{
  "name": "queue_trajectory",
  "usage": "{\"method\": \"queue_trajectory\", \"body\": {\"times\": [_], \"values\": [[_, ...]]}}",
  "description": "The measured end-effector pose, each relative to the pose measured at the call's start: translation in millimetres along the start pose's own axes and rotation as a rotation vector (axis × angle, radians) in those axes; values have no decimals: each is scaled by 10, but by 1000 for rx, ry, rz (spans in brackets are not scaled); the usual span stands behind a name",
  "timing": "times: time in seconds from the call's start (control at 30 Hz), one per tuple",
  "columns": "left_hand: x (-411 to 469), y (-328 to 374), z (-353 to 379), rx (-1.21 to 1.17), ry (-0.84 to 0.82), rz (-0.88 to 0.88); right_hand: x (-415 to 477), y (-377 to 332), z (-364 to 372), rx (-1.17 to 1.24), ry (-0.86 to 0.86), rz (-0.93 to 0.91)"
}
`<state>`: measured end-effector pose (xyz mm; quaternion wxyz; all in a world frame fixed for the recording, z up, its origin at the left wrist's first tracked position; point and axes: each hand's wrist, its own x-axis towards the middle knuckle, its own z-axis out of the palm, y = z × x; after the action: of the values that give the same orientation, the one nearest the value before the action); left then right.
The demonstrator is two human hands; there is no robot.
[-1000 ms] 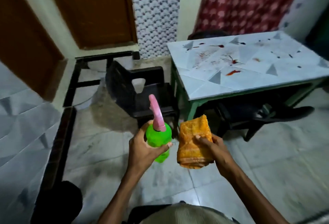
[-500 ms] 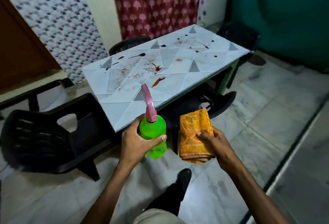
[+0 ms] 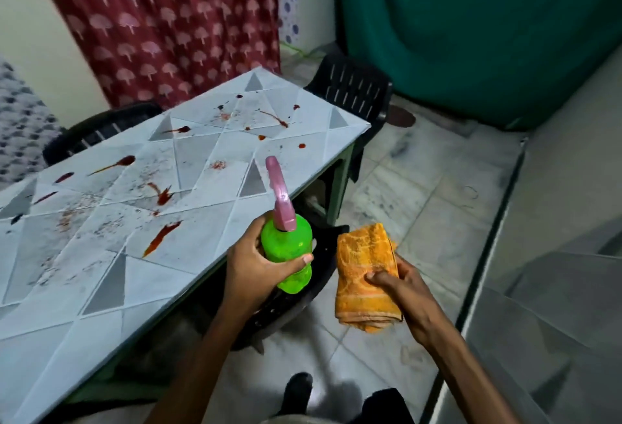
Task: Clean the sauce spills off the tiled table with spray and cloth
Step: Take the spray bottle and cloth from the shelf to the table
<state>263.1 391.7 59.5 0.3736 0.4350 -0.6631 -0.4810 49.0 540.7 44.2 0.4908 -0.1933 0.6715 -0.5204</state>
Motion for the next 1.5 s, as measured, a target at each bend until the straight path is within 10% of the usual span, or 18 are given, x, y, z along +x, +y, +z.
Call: {"method": "queue_trajectory", "body": {"times": [0.6,1.5], "values": [[1570,662,2986,49,284,-128,2824,-1757,-2536,-112,-254,-25],[4388,126,2764,65,950,-263,6682,-3003,-616,-416,-804,121]]}}
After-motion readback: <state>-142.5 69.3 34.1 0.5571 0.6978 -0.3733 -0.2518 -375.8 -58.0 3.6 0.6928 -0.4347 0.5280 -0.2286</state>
